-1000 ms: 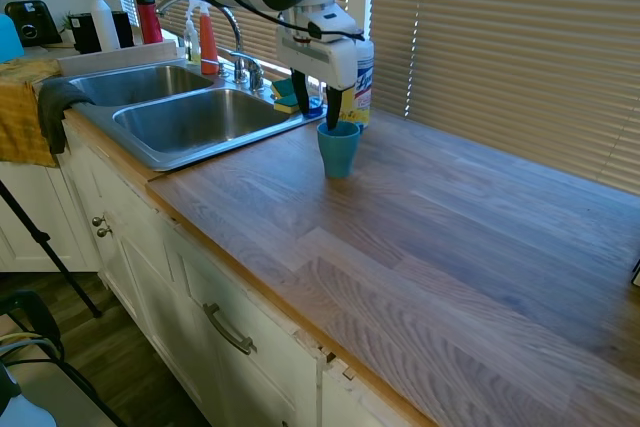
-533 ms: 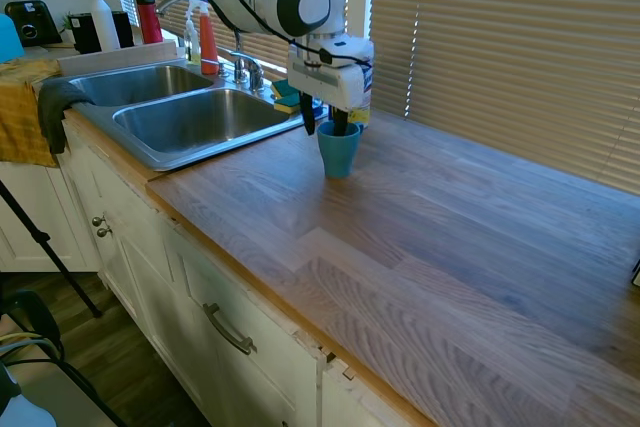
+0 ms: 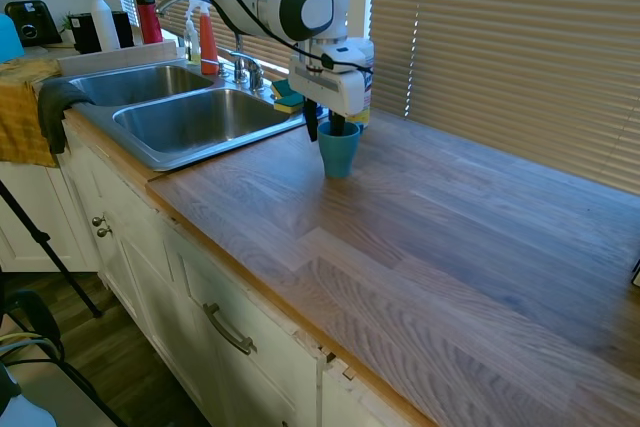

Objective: Put the mug in the sink

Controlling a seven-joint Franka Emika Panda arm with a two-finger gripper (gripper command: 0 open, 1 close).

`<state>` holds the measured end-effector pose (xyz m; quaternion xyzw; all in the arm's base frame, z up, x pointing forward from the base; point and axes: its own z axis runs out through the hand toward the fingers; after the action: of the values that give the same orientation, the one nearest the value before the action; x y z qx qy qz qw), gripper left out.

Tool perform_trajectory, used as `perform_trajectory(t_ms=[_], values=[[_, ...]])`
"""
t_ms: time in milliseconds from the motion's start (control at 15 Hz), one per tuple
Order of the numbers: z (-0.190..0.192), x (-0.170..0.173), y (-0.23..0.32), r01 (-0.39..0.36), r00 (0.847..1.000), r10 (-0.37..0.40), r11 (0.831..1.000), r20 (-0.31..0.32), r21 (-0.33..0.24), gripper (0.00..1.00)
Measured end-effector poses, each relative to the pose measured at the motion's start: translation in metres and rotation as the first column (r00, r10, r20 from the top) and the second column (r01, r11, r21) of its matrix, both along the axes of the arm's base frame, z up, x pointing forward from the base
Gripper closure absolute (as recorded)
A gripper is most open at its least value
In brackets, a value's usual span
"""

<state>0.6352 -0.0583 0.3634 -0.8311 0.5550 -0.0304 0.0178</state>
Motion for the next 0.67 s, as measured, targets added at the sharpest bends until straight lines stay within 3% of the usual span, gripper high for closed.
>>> perform_trajectory(t_ms=[667], values=[[0.0002,0.0001,0.0012,-0.007,1.0,0.007,1.0,0.001,0.009,1.0]])
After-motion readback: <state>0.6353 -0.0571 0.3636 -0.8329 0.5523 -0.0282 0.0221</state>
